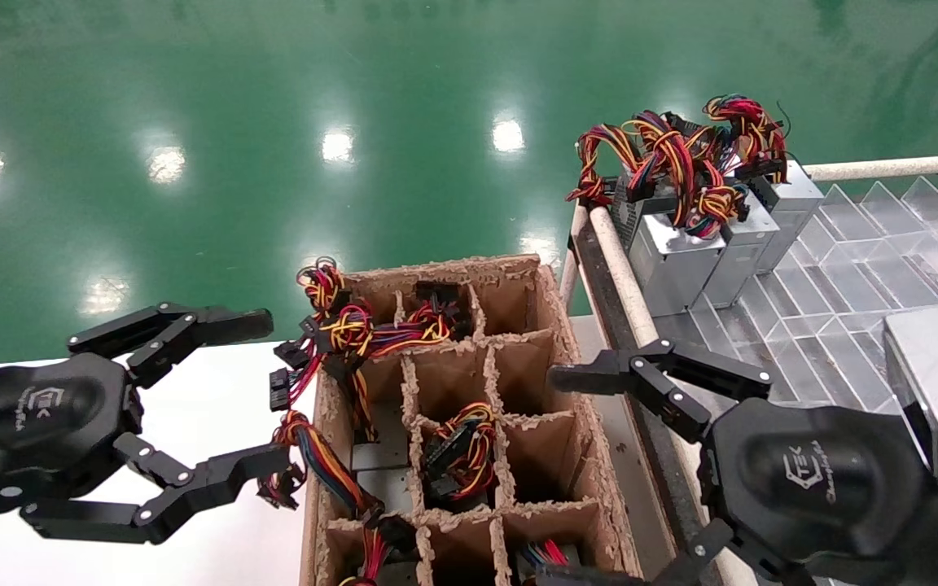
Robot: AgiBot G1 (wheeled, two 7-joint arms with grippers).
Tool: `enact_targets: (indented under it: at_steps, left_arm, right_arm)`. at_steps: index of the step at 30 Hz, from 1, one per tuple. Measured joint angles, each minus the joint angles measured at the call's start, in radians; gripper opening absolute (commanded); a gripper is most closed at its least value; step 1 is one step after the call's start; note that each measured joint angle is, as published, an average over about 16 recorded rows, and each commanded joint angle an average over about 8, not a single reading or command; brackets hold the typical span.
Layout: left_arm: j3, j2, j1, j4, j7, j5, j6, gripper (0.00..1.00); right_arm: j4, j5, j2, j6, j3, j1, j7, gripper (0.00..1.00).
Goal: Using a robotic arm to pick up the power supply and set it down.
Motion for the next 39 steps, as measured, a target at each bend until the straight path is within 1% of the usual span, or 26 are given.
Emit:
enact_targets:
  at_steps: [39]
  left_arm:
    - [0.000, 0.000, 0.000, 0.000, 0.000, 0.000, 0.000, 1.00]
  right_arm:
    - [-0.020, -0.016, -0.008, 0.010, -0.005, 0.017, -0.006, 1.00]
